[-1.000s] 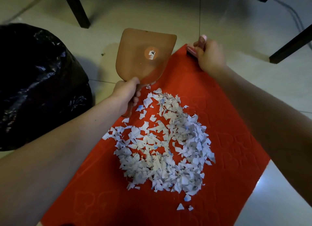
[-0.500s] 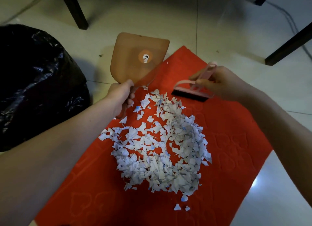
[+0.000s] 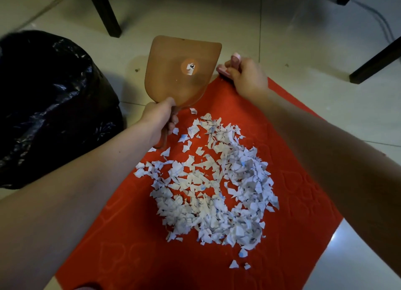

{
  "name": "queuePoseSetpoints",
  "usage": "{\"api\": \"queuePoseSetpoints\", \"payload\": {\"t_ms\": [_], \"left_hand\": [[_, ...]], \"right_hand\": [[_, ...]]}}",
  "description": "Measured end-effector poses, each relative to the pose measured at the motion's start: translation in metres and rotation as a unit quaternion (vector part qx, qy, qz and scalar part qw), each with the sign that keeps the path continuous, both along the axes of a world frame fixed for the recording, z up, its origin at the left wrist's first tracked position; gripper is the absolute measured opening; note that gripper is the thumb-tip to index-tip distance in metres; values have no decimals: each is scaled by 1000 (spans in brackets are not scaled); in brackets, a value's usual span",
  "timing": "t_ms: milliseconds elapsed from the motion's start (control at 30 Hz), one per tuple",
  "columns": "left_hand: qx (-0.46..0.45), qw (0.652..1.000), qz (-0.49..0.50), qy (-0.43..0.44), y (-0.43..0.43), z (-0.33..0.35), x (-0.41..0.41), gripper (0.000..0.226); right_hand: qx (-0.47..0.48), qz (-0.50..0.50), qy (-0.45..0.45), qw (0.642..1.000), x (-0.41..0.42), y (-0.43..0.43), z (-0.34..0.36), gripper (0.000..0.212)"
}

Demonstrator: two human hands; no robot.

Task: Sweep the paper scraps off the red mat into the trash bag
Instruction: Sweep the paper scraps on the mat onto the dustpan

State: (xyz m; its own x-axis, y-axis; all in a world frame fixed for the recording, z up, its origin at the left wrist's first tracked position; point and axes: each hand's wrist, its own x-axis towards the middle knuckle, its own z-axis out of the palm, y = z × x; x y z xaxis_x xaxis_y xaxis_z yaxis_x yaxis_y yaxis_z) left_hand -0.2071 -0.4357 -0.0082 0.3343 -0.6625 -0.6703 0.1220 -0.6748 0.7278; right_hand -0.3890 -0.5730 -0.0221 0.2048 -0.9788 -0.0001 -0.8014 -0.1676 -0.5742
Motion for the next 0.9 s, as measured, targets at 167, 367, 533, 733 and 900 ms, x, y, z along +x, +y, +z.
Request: {"api": "queuePoseSetpoints", "payload": {"t_ms": [167,367,533,733,900], "left_hand": [[-3,1000,3,3,3,-2,9,25],[0,1000,5,-1,4,-3,13,21],[-4,1000,12,-5,3,1,10,21],[-11,1000,16,-4,0,5,8,24],[-11,1000,19,0,-2,4,8,24]], "right_hand": [[19,194,33,980,6,27,12,26],[78,328,73,938,-14,74,32,24],[90,336,14,937,-41,83,49,23],[4,215,-50,975,-49,55,47,24],[-42,70,3,997,-23,35,18,26]]}}
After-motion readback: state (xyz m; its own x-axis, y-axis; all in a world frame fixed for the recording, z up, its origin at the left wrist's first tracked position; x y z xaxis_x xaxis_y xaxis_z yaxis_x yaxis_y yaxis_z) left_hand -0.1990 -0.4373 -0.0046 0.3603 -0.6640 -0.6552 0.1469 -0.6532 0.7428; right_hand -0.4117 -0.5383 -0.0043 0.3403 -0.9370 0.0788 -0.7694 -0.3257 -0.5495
